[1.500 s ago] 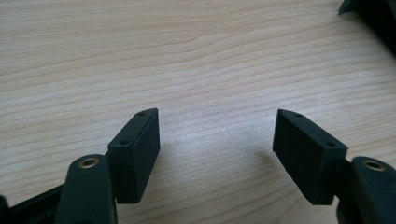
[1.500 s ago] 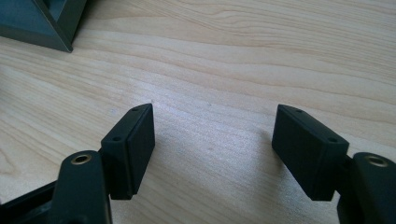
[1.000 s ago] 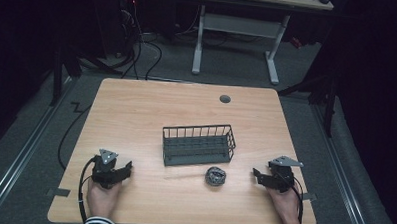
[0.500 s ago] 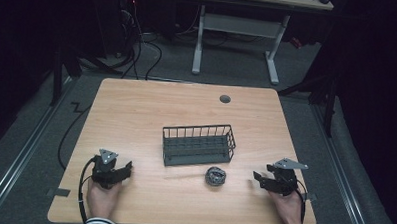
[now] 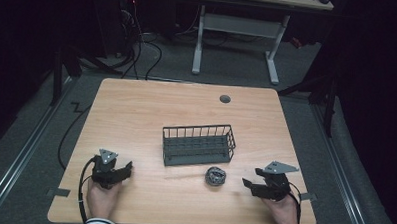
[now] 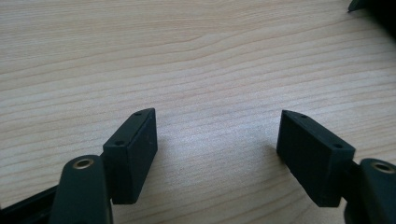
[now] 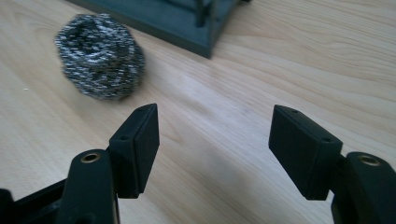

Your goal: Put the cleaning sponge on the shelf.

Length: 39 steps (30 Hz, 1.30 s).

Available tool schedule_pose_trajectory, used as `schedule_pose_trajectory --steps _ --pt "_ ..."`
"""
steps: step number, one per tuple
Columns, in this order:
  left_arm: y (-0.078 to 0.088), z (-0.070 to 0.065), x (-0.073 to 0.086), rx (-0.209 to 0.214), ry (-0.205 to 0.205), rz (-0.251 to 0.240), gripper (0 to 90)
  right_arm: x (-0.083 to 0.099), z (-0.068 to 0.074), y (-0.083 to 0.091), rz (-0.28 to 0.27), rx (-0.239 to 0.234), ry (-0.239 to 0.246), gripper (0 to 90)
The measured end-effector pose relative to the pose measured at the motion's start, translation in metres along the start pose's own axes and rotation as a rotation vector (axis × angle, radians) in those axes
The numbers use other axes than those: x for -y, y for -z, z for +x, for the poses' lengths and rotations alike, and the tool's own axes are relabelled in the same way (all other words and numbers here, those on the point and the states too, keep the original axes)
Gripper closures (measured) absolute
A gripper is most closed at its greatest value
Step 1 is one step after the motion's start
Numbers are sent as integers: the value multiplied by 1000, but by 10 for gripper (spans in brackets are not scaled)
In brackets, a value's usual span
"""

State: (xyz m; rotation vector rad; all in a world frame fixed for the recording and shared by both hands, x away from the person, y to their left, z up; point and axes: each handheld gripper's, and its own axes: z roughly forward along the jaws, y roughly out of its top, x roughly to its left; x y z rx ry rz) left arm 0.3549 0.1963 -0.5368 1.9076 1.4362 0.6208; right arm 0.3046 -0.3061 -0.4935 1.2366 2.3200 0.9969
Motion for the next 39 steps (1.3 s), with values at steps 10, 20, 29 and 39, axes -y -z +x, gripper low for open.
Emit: schedule_pose_trajectory --steps 10,20,29,39 --pt "0 0 0 0 -5 3 285 -22 27 -15 28 -75 98 299" --pt "0 0 0 4 -5 4 281 -43 46 -26 43 -109 156 269" --pt "0 0 0 6 -6 4 276 -54 60 -44 90 -125 195 231" --pt "0 0 0 6 -7 4 273 -60 66 -64 134 -127 211 230"
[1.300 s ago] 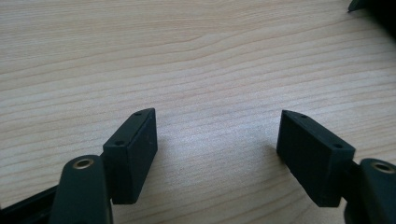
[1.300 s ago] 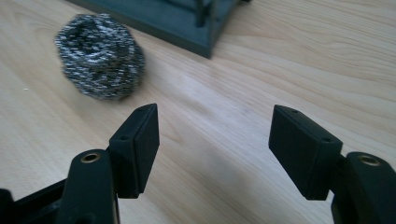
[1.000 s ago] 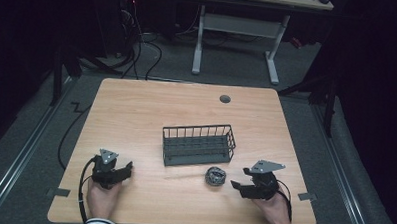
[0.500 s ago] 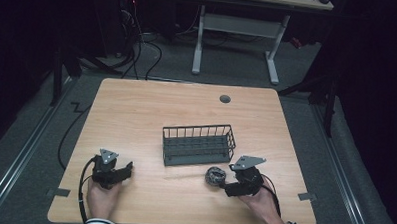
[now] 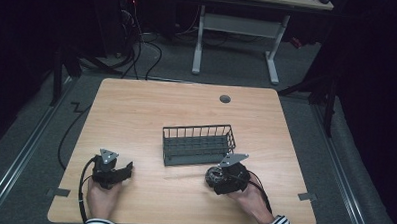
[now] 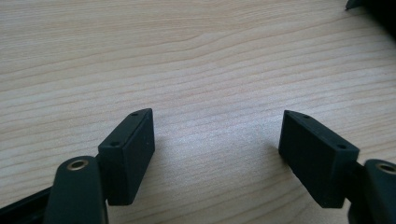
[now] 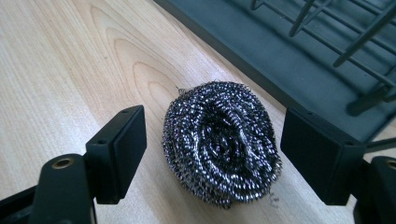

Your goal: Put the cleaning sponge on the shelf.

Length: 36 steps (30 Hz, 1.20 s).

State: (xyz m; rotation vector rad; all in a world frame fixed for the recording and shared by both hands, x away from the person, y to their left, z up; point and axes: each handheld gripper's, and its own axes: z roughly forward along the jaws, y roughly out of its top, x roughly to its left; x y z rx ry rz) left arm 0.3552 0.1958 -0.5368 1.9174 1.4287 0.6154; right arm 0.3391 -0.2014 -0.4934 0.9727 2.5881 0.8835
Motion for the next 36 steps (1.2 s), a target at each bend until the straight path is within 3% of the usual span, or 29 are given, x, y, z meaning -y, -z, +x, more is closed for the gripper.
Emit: schedule_pose_trajectory --steps 9,17,28,36 --pt "0 0 0 0 0 0 272 -1 0 -10 32 1 11 243" --pt "0 0 0 1 0 0 271 1 2 -11 37 -10 24 325" --pt "0 0 0 1 0 0 270 3 2 -1 -3 -37 27 359" --pt "0 0 0 1 0 0 270 -2 1 23 -24 -25 28 361"
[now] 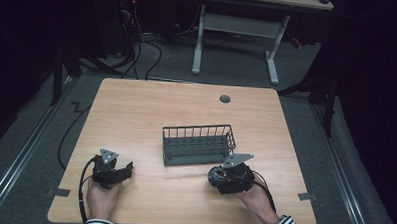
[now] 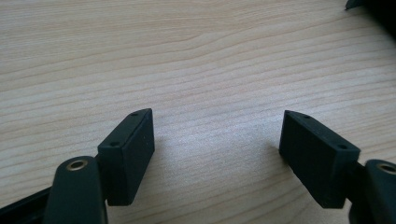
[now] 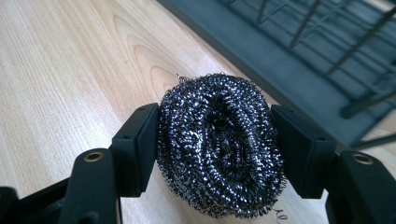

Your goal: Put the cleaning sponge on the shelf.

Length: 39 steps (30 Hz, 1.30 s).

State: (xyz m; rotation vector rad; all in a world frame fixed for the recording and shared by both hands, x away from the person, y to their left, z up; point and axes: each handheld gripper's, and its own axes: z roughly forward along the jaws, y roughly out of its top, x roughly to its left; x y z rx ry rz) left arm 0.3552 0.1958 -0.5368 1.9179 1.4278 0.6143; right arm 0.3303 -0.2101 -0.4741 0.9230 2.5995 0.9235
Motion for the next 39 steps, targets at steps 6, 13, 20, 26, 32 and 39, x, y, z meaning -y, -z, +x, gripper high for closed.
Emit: schedule_pose_trajectory --steps 6,13,20,26,32,39 --pt "0 0 0 0 0 0 270 -6 -4 18 -31 -12 -7 361" --pt "0 0 0 -1 -2 0 267 -16 -14 42 -81 -17 -38 365" --pt "0 0 0 -1 -2 0 267 -27 -27 62 -117 -9 -58 365" --pt "0 0 0 -1 -2 1 266 -37 -36 67 -126 -4 -72 365" --pt "0 0 0 0 -2 0 266 -48 -47 72 -154 -9 -97 365" --pt "0 0 0 0 -2 0 266 -67 -59 69 -144 7 -108 365"
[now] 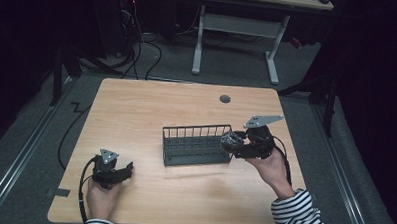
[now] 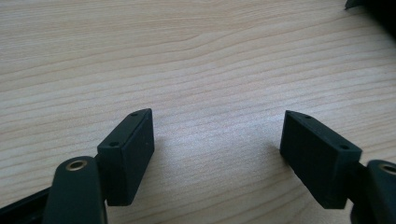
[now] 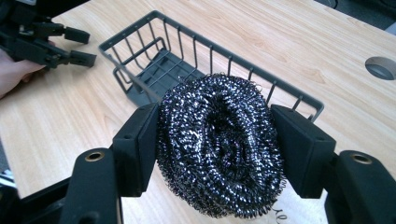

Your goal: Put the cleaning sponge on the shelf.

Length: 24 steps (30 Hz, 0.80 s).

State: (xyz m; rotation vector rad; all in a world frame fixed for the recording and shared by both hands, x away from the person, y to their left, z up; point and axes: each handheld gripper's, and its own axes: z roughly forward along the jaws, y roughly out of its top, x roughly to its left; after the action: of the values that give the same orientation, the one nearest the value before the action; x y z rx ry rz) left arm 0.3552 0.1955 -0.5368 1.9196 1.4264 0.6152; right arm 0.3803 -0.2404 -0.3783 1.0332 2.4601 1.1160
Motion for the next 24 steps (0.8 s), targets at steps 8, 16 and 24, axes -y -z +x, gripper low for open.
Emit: schedule_pose_trajectory --steps 8,16,24 --pt "0 0 0 1 -1 1 264 -17 -7 -28 58 21 2 361" --pt "0 0 0 4 0 0 263 -24 -13 -59 114 32 -14 358" --pt "0 0 0 6 0 0 262 -23 -18 -79 170 43 -43 351"
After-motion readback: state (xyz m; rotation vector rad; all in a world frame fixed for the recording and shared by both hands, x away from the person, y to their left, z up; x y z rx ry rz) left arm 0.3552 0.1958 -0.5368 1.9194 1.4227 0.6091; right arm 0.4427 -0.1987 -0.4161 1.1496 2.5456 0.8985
